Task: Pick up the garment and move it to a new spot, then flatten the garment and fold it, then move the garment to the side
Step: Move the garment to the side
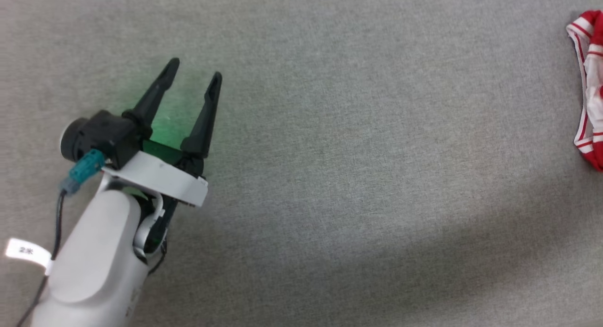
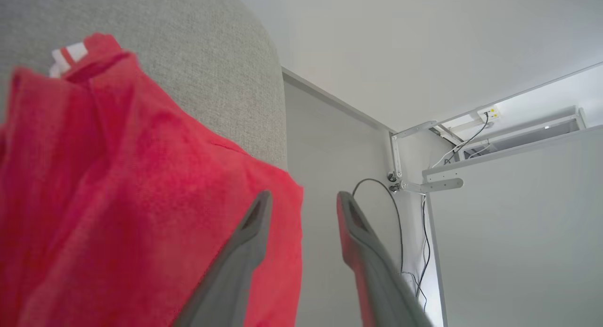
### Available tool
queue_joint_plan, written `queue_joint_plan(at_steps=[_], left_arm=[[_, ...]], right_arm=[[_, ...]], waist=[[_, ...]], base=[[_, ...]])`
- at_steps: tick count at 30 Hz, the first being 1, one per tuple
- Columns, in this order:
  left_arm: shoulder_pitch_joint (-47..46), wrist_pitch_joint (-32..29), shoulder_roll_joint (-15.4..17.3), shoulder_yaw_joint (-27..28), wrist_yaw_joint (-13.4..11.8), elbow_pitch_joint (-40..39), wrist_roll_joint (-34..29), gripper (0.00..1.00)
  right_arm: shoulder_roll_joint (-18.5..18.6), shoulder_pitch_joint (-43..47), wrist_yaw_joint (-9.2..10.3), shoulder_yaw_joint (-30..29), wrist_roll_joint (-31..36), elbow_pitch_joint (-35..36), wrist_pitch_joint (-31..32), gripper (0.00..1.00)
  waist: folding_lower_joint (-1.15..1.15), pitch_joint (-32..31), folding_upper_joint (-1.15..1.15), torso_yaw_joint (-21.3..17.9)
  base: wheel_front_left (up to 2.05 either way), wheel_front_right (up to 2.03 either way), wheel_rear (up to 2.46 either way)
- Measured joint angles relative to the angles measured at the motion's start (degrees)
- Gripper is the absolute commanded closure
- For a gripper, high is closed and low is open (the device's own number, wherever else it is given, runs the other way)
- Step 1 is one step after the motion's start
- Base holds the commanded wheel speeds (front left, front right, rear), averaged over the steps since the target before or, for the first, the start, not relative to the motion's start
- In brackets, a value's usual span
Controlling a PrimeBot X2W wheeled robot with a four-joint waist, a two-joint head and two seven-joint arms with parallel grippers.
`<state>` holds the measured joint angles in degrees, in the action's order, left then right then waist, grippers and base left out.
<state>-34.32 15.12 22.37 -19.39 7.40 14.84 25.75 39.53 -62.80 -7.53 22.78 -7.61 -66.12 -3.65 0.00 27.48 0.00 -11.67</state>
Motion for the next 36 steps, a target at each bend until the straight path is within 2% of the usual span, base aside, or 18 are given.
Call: queue_joint_plan(at_steps=[3, 12, 20, 26, 31, 36], left_arm=[[1.1, 0.0, -0.4, 0.6, 0.0, -0.2, 0.0, 0.0], [6.0, 0.0, -1.8, 3.7, 0.0, -0.6, -0.1, 0.0], [11.9, 0.0, -2.6, 6.6, 0.0, -0.6, -0.3, 0.0], [17.3, 0.0, -2.9, 9.1, 0.0, -0.6, -0.6, 0.0], [21.8, 0.0, -3.0, 11.5, 0.0, -0.8, -0.6, 0.0], [26.8, 0.0, -2.9, 13.7, -0.2, -1.0, -0.7, 0.0]], right_arm=[[-0.5, 0.0, 0.0, -0.6, 0.6, -0.9, -1.4, 0.0], [-4.6, 1.1, 0.0, -4.1, -1.7, -3.0, -6.5, 0.0], [-9.0, 6.6, 0.0, -4.1, -5.1, -2.1, -9.8, 0.0], [-11.8, 12.7, 0.0, -2.8, -9.4, 2.8, -11.1, 0.0], [-12.4, 18.7, 0.0, -1.9, -12.7, 8.0, -11.3, 0.0], [-12.8, 25.8, 0.0, -3.3, -15.5, 15.6, -11.3, 0.0]], waist=[[0.0, -1.2, 0.0, 0.6], [0.0, -6.3, 0.0, 2.6], [0.0, -12.3, 0.0, 4.8], [0.0, -17.0, 0.0, 6.8], [0.0, -20.5, 0.0, 8.7], [0.0, -23.7, 0.0, 10.7]], base=[[0.0, 0.0, 0.0], [0.0, 0.0, 0.0], [0.0, 0.0, 0.0], [0.0, 0.0, 0.0], [0.0, 0.0, 0.0], [0.0, 0.0, 0.0]])
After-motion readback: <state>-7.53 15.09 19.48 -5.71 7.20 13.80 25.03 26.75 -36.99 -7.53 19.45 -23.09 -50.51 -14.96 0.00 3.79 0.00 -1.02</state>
